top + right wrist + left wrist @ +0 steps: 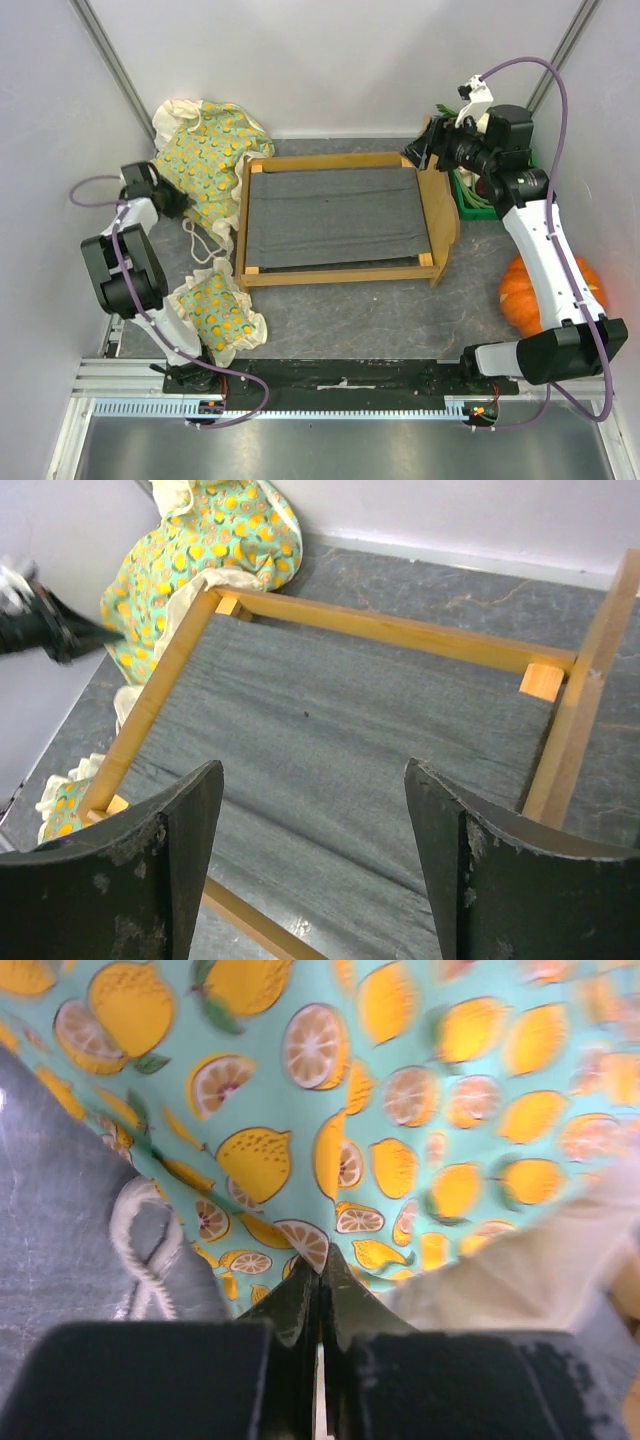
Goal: Set up the pet bed
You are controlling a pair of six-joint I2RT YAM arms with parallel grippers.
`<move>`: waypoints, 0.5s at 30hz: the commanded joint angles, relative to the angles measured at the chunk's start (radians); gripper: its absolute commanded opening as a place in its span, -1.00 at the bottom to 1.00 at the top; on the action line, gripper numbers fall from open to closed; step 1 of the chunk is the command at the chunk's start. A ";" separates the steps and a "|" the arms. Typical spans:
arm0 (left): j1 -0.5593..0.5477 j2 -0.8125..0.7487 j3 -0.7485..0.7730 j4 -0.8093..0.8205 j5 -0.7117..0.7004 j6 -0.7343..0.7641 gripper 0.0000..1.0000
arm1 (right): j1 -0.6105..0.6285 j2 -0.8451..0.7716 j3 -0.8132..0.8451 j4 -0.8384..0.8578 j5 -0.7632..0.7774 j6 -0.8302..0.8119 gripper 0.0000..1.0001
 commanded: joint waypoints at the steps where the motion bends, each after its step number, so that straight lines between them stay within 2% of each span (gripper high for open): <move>1: 0.001 -0.191 0.333 -0.175 0.018 0.121 -0.96 | 0.007 -0.021 -0.046 0.036 -0.058 0.028 0.61; 2: -0.001 -0.198 0.484 -0.214 0.014 0.132 -0.97 | 0.007 -0.024 -0.053 0.035 -0.058 0.029 0.60; 4: 0.002 -0.176 0.649 -0.350 0.049 0.157 -0.96 | 0.010 -0.032 -0.075 0.036 -0.058 0.035 0.59; 5: 0.001 -0.160 0.808 -0.395 0.124 0.157 -0.96 | 0.012 -0.036 -0.081 0.036 -0.058 0.037 0.59; 7: 0.002 -0.128 0.928 -0.452 0.216 0.134 -0.96 | 0.018 -0.043 -0.090 0.039 -0.058 0.045 0.59; 8: 0.001 -0.128 0.988 -0.449 0.306 0.116 -0.97 | 0.023 -0.049 -0.092 0.041 -0.060 0.048 0.59; 10: -0.001 -0.137 1.019 -0.416 0.384 0.035 -0.96 | 0.029 -0.053 -0.093 0.053 -0.064 0.054 0.59; 12: 0.001 -0.137 1.024 -0.290 0.570 -0.056 -0.96 | 0.037 -0.056 -0.093 0.058 -0.069 0.063 0.58; 14: -0.013 -0.130 1.020 -0.136 0.762 -0.218 -0.96 | 0.043 -0.061 -0.093 0.065 -0.069 0.072 0.59; 15: -0.034 -0.131 1.015 -0.106 0.802 -0.264 -0.97 | 0.046 -0.062 -0.093 0.070 -0.067 0.075 0.59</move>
